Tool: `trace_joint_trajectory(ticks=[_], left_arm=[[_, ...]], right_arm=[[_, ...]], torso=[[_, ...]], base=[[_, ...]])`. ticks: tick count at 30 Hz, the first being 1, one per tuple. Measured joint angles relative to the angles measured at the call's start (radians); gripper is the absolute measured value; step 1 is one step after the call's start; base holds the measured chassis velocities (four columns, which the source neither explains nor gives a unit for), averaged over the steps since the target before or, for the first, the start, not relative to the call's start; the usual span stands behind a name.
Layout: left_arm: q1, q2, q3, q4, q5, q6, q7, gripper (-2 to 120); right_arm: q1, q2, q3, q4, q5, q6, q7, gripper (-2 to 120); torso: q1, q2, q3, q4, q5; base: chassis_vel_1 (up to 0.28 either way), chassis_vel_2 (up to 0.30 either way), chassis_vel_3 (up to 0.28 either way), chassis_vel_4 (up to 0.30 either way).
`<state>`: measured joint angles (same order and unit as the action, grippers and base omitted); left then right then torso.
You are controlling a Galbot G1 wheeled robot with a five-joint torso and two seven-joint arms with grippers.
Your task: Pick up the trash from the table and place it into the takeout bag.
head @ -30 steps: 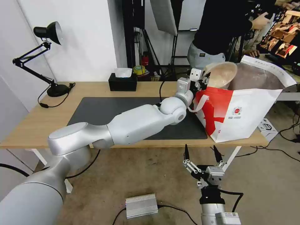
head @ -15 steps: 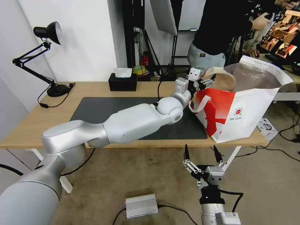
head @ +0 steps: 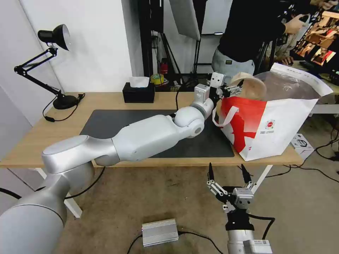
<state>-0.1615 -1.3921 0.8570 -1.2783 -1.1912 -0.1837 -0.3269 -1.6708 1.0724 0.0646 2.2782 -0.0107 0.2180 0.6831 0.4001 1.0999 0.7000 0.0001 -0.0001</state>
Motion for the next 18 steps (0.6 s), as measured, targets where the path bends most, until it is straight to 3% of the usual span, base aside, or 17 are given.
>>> trace_joint_trajectory(ticks=[18], left_arm=[[-0.005, -0.060, -0.026, 0.035, -0.236, 0.036, 0.066, 100]], right_arm=[[0.000, 0.000, 0.000, 0.000, 0.000, 0.000, 0.000, 100]], torso=[[0.000, 0.000, 0.000, -0.0002, 0.0003]], base=[[0.000, 0.000, 0.000, 0.000]])
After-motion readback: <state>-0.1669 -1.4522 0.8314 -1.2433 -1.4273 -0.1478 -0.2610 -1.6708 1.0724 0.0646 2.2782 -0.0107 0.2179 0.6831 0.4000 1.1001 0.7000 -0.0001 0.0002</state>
